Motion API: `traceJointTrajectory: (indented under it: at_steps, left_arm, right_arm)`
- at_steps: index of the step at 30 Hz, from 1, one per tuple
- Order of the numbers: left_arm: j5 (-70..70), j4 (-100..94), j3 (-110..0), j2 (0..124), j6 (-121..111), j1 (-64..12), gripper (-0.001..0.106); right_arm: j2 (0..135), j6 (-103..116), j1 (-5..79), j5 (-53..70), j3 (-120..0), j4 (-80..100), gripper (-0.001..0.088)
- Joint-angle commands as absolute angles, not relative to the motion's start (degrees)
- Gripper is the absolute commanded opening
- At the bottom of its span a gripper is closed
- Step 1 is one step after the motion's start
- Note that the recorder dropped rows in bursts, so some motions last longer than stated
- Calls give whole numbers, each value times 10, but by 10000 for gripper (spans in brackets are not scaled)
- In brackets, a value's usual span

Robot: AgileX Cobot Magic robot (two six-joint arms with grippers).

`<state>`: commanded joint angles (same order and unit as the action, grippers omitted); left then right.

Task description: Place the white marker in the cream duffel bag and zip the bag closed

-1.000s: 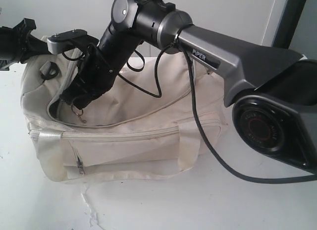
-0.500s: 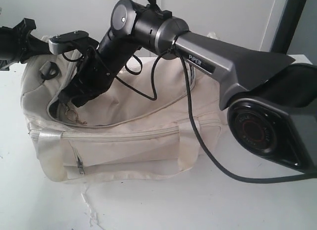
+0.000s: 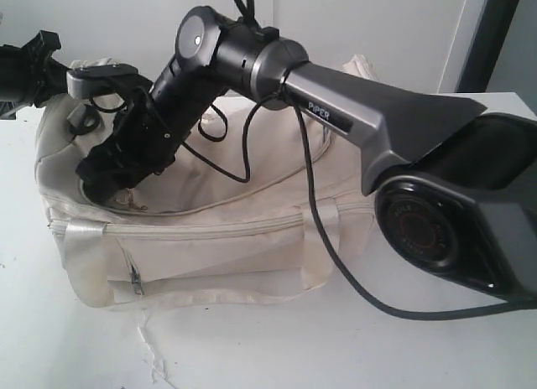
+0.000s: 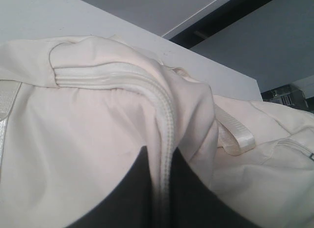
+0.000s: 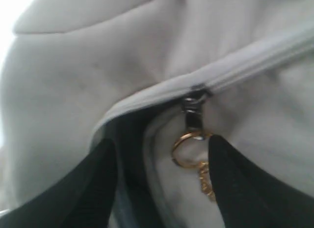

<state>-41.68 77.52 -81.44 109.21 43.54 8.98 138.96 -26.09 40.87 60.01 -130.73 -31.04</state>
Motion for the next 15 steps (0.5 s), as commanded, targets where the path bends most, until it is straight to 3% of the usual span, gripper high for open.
traceJointTrajectory:
  at_steps: [11,13,15]
  left_arm:
    - [-417,776,-814,1092,435,90,3]
    - [-417,776,-814,1092,435,90,3]
    - [-417,776,-814,1092,435,90,3]
  right_arm:
    - [1418,-258,415,553,-1307,-308,498]
    - [1424,-272,413,549,-1307,-303,349]
    - [1424,-272,411,550,-1307,-291,83]
